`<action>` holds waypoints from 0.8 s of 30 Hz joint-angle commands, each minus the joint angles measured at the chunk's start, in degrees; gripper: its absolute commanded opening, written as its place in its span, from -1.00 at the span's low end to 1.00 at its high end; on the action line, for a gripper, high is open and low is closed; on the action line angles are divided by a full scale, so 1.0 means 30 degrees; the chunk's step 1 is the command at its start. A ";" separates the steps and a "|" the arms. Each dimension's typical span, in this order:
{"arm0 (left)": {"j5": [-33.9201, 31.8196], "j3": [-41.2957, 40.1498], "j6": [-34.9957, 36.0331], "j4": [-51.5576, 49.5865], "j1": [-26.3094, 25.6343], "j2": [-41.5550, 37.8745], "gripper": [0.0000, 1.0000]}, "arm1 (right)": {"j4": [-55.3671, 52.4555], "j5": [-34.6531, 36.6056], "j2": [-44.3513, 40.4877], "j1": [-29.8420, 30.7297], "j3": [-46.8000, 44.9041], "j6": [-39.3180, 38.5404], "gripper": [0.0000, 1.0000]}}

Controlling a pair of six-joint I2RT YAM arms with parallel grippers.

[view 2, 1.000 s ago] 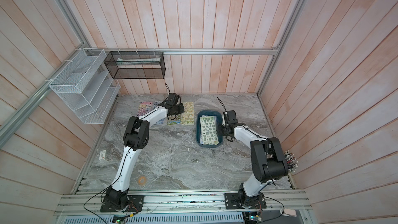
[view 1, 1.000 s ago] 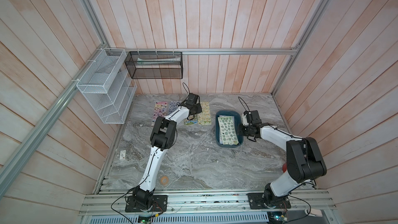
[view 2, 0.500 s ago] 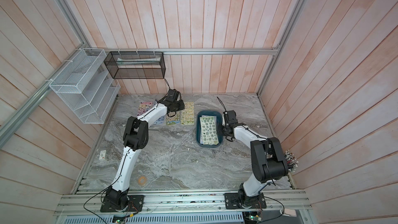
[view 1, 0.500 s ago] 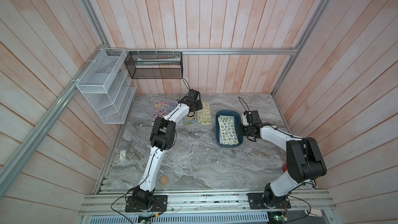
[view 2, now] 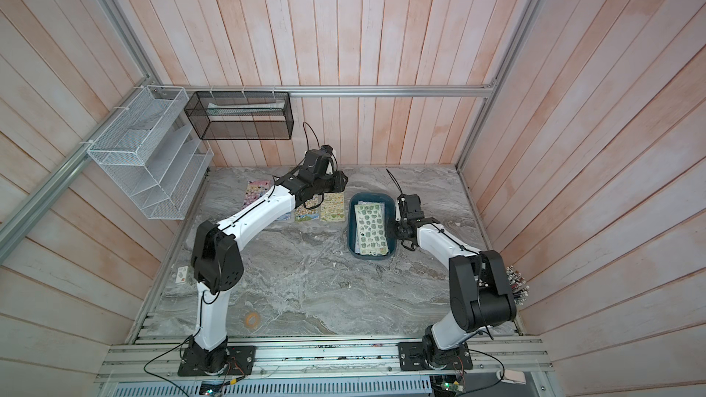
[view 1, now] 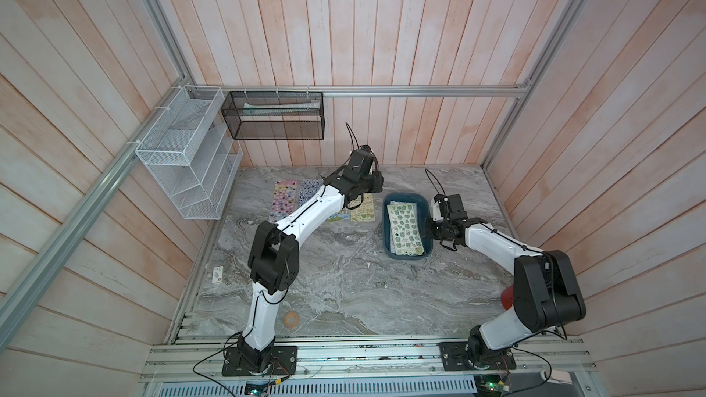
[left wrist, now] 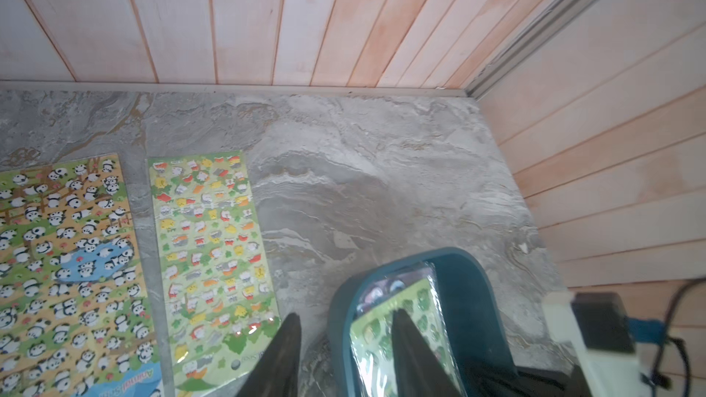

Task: Take the stickers out of the storage box
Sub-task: Place the sticker at the center of the board, then place the storage box at the center of the board.

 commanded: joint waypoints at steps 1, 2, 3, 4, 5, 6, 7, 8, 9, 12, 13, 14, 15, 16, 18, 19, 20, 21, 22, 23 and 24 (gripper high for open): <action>-0.0694 -0.3058 -0.0008 0.1090 0.0163 -0.2965 -0.14 | -0.0309 -0.0242 -0.1009 0.0621 -0.0176 0.0350 -0.89; -0.0743 -0.4053 -0.0115 0.1202 0.0104 -0.3957 -0.13 | -0.0460 -0.0318 -0.1199 0.0793 -0.0277 0.0429 -0.88; -0.0832 -0.4845 -0.0170 0.1181 0.0067 -0.4754 -0.13 | -0.0565 -0.0316 -0.1403 0.0953 -0.0405 0.0534 -0.89; -0.1073 -0.5774 -0.0277 0.1075 -0.0036 -0.5684 -0.13 | -0.0652 -0.0325 -0.1695 0.1160 -0.0548 0.0656 -0.89; -0.1299 -0.6829 -0.0391 0.1061 -0.0130 -0.6651 -0.13 | -0.0770 -0.0275 -0.1970 0.1395 -0.0681 0.0794 -0.88; -0.1410 -0.7680 -0.0529 0.1130 -0.0183 -0.7498 -0.15 | -0.1009 -0.0172 -0.2213 0.1600 -0.0787 0.0937 -0.89; -0.1526 -0.8936 -0.0834 0.1174 -0.0218 -0.8473 -0.17 | -0.1248 -0.0045 -0.2462 0.1902 -0.0903 0.1101 -0.89; -0.1605 -1.0049 -0.1171 0.1187 -0.0271 -0.9373 -0.20 | -0.1492 0.0088 -0.2689 0.2211 -0.0984 0.1300 -0.88; -0.1637 -1.0991 -0.1451 0.1232 -0.0274 -1.0130 -0.22 | -0.1701 0.0180 -0.2838 0.2540 -0.1035 0.1436 -0.88; -0.1890 -1.3671 -0.2025 0.0971 -0.0583 -1.2270 -0.23 | -0.2233 0.0652 -0.3048 0.3889 -0.1064 0.2165 -0.88; -0.2109 -1.4496 -0.2199 0.0818 -0.0726 -1.2945 -0.24 | -0.2376 0.0833 -0.2951 0.4484 -0.0998 0.2431 -0.88; -0.2264 -1.5354 -0.2359 0.0766 -0.0864 -1.3607 -0.23 | -0.2484 0.1011 -0.2755 0.5112 -0.0850 0.2750 -0.88; -0.2360 -1.6063 -0.2520 0.0768 -0.0924 -1.4207 -0.23 | -0.2484 0.1106 -0.2583 0.5605 -0.0734 0.3061 -0.88; -0.2427 -1.6827 -0.2672 0.0795 -0.0981 -1.4869 -0.23 | -0.2475 0.1187 -0.2305 0.6186 -0.0556 0.3415 -0.88; -0.2638 -1.8110 -0.2916 0.0741 -0.1011 -1.6049 -0.23 | -0.2474 0.1505 -0.1714 0.7196 -0.0104 0.4089 -0.88; -0.2708 -1.8708 -0.3007 0.0772 -0.1010 -1.6623 -0.23 | -0.2479 0.1681 -0.1348 0.7708 0.0202 0.4411 -0.88; -0.2766 -1.9224 -0.3045 0.0772 -0.1011 -1.7250 -0.22 | -0.2487 0.1837 -0.0943 0.8163 0.0579 0.4708 -0.88; -0.2783 -1.9613 -0.3087 0.0743 -0.1011 -1.7676 -0.22 | -0.2533 0.1969 -0.0545 0.8555 0.0917 0.4944 -0.88; -0.2801 -2.0033 -0.3133 0.0669 -0.1007 -1.8099 -0.22 | -0.2602 0.2123 -0.0072 0.8965 0.1368 0.5188 -0.88; -0.2790 -2.0392 -0.3148 0.0596 -0.0999 -1.8428 -0.21 | -0.2704 0.2307 0.0444 0.9364 0.1812 0.5397 -0.88; -0.2735 -2.0709 -0.3162 0.0526 -0.0999 -1.8666 -0.21 | -0.2820 0.2460 0.0938 0.9663 0.2241 0.5575 -0.88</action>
